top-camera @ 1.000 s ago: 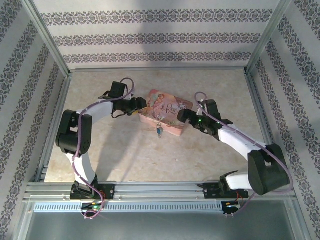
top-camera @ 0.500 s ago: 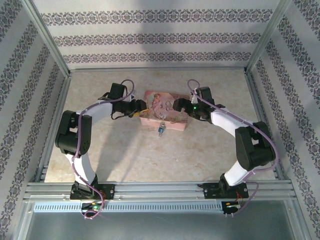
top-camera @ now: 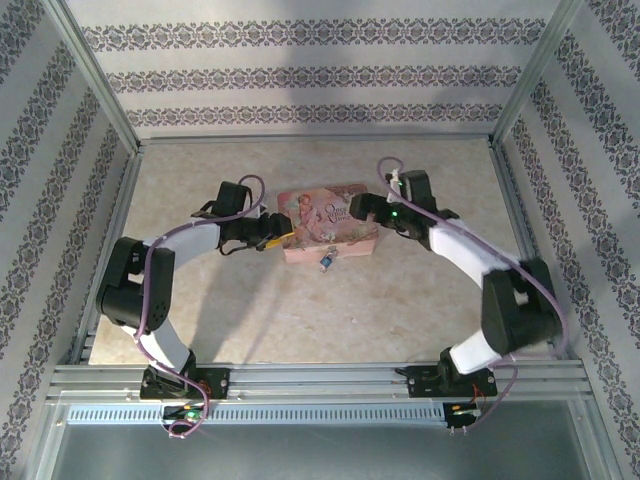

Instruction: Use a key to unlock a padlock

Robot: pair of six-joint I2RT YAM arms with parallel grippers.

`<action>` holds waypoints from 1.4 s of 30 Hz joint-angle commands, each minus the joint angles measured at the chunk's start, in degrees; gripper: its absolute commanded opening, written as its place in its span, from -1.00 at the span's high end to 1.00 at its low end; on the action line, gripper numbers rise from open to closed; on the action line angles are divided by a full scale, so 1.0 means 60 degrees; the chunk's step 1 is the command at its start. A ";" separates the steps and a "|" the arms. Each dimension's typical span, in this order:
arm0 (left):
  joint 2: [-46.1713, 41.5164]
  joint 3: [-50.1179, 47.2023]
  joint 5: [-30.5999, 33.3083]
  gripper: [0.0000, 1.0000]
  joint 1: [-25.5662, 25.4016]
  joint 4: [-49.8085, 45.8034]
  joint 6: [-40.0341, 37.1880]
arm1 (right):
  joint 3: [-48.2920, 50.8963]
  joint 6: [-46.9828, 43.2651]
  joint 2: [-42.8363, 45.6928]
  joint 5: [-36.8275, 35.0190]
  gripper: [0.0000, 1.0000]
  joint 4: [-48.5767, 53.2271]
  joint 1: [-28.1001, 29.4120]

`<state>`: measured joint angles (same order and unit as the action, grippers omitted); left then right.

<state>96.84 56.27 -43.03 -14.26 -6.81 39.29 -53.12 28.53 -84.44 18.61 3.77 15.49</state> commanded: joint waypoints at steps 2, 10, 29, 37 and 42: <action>-0.0530 -0.0236 0.0112 -0.14 -0.0106 0.0403 0.0145 | 0.1756 0.0011 0.2355 -0.0171 -0.92 -0.0269 0.0043; -0.0576 -0.0562 -0.0099 -0.14 -0.0105 0.1021 0.0426 | 0.5086 0.1609 0.4440 -0.1003 -0.75 -0.3383 0.2280; 0.0193 -0.0356 0.0023 -0.15 -0.0102 0.1746 0.0521 | 0.5034 0.2839 -0.0555 -0.3940 -0.45 -0.8289 0.4904; 0.0208 -0.0356 0.0089 -0.15 -0.0100 0.1758 0.0513 | 0.4564 0.2986 -0.1396 -0.3972 -0.31 -0.8610 0.4890; 0.0215 -0.0348 0.0056 -0.15 -0.0102 0.1767 0.0527 | 0.4561 0.3307 -0.1834 -0.4014 -0.24 -0.8903 0.4903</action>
<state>97.47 53.25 -42.87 -14.26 1.85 42.50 -24.82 46.61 -93.78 -4.05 -46.94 44.51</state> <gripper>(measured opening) 0.573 0.622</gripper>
